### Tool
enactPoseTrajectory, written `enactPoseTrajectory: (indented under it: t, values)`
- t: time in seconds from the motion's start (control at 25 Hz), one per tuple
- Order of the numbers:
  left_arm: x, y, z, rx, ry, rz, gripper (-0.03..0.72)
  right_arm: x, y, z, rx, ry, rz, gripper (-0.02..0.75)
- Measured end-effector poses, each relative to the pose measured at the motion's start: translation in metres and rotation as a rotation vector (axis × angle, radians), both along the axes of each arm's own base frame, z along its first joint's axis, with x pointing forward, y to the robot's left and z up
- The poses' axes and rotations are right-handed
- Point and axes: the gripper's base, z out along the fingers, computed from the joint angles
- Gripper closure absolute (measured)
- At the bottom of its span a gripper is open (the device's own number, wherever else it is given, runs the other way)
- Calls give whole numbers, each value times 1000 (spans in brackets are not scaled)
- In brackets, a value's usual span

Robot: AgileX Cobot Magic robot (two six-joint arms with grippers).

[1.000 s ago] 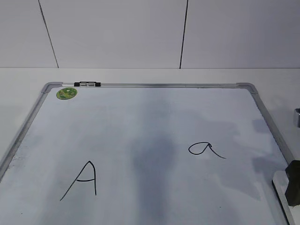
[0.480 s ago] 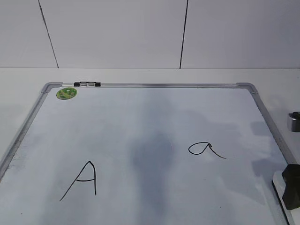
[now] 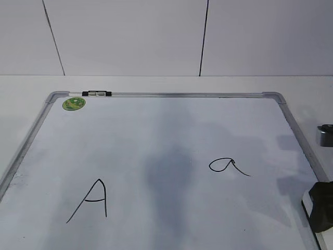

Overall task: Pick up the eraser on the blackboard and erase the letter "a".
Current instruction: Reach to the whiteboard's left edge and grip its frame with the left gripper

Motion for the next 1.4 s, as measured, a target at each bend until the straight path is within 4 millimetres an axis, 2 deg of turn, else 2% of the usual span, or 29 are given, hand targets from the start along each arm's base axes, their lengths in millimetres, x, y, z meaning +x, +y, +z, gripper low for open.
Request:
enactPoseTrajectory:
  t: [0.56, 0.84, 1.04, 1.4]
  values:
    - [0, 0, 0, 0, 0, 0, 334, 7, 1, -16, -10, 42, -1, 84]
    - [0, 0, 0, 0, 0, 0, 334, 10, 1, -19, -13, 36, -4, 108]
    - [0, 0, 0, 0, 0, 0, 334, 10, 1, -19, -15, 34, -3, 162]
    - [0, 0, 0, 0, 2, -1, 334, 10, 1, -19, -17, 34, -2, 167]
